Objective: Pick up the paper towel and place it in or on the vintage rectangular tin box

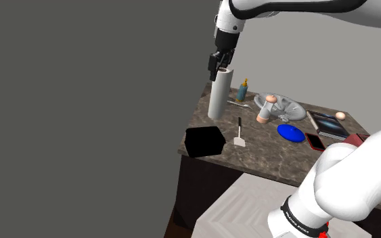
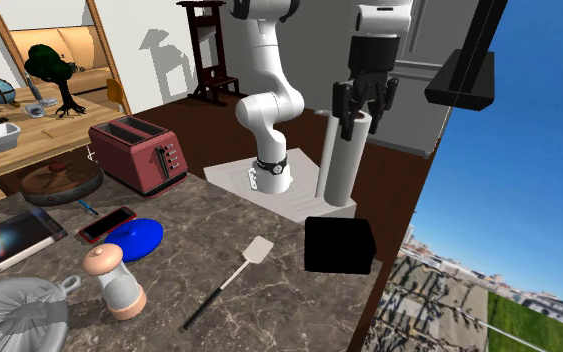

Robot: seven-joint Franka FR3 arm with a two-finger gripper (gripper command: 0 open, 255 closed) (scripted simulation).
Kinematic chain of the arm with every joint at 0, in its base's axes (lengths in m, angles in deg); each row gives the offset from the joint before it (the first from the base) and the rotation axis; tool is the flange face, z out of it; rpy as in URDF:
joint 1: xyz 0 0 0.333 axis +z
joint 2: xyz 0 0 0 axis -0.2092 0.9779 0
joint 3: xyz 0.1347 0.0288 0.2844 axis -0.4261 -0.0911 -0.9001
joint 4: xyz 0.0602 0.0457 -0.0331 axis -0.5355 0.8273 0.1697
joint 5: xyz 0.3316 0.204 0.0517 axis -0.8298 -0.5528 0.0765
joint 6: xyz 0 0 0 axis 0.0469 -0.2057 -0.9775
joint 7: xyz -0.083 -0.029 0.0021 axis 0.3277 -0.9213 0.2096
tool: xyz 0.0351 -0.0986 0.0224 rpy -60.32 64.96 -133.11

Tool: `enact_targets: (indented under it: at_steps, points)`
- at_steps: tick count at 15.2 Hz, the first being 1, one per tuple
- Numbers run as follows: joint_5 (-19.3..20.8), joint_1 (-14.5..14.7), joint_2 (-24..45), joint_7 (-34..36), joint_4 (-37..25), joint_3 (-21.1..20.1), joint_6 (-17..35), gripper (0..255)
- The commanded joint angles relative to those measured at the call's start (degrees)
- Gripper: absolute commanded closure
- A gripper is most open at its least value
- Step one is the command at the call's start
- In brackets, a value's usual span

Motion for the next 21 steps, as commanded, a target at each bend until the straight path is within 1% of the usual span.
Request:
enact_targets:
  at_steps: [1,17,21]
  points:
    - [0.05,-0.01,-0.42,0.09,2.0,0.01,1.61,255]
    - [0.36,-0.14,-0.08,0.67,14.02,0.27,13.96,255]
    - [0.37,-0.15,-0.03,0.68,14.31,0.27,14.29,255]
